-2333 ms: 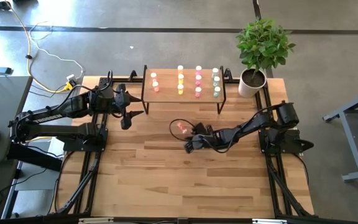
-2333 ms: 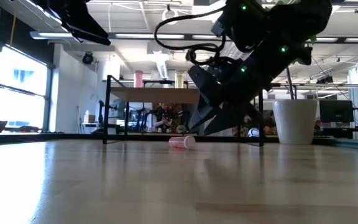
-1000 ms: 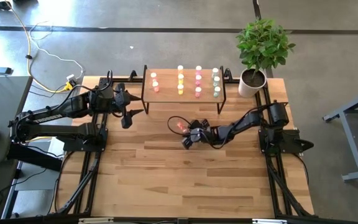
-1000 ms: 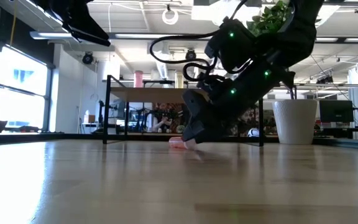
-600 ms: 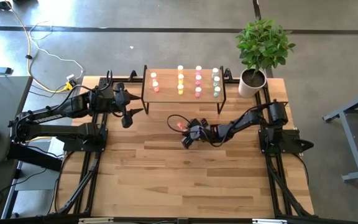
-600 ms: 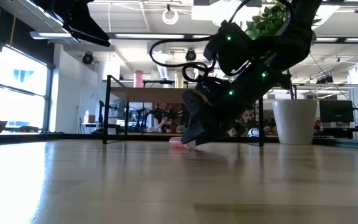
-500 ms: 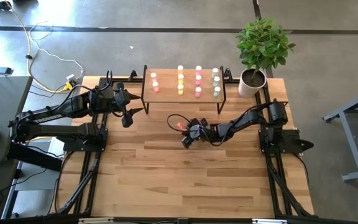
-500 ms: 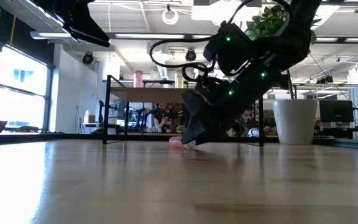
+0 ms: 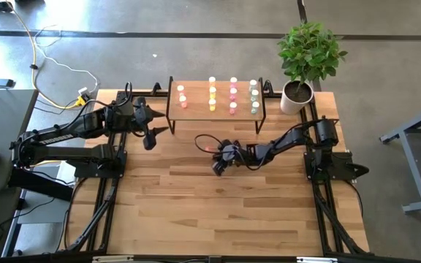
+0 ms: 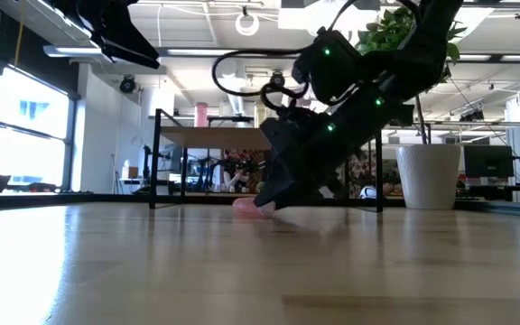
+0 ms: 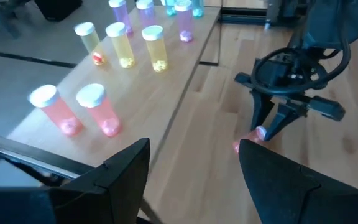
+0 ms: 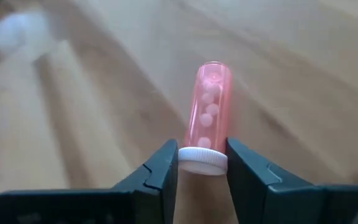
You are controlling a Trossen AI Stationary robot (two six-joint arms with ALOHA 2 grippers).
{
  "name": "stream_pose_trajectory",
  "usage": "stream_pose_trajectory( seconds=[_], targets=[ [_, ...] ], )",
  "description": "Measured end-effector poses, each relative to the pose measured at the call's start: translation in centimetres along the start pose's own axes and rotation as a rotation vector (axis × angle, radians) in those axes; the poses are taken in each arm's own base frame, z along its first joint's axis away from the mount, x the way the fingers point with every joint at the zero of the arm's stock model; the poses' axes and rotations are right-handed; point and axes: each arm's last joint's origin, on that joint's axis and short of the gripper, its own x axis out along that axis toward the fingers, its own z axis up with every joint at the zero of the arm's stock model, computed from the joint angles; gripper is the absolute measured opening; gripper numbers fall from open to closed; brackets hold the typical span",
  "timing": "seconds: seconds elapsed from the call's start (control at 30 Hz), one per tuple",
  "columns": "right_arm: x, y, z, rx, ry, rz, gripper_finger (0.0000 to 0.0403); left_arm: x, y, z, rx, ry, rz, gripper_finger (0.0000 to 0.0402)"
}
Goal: Pick and place medicine bottles onto shelf by color
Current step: Put the pink pill bottle on the shelf aligned with the pink pill bottles
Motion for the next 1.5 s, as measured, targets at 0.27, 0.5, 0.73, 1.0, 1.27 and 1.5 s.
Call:
stream_pose_trajectory(
  seconds=[0.27, 0.5, 0.73, 1.0, 1.27, 1.5],
  targets=[
    [-0.1, 3.6, 2.9, -0.04, 0.051, 0.191, 0.0097, 0.0, -0.5, -0.5, -0.095, 0.049, -0.143, 0.0239],
    [-1.1, 7.4, 6.7, -0.237, 0.064, 0.223, 0.0097, -0.2, -0.8, -1.4, -0.196, 0.149, -0.222, 0.0239],
    [-2.5, 8.7, 11.3, -0.466, 0.054, 0.198, 0.0097, -0.2, -0.8, -1.5, -0.305, 0.182, -0.23, 0.0239],
    [-3.6, 8.2, 15.3, -0.694, 0.057, 0.279, 0.0097, 0.0, -1.1, -1.5, -0.565, 0.238, -0.289, 0.0239],
    [-4.8, 8.8, 17.5, -0.91, -0.002, 0.453, 0.0097, 1.2, -1.5, -1.3, -0.851, 0.339, -0.379, 0.0239],
    [-5.4, 9.1, 17.5, -1.045, 0.008, 0.501, 0.0097, 2.0, -1.6, -0.3, -0.981, 0.309, -0.447, 0.0239]
  ],
)
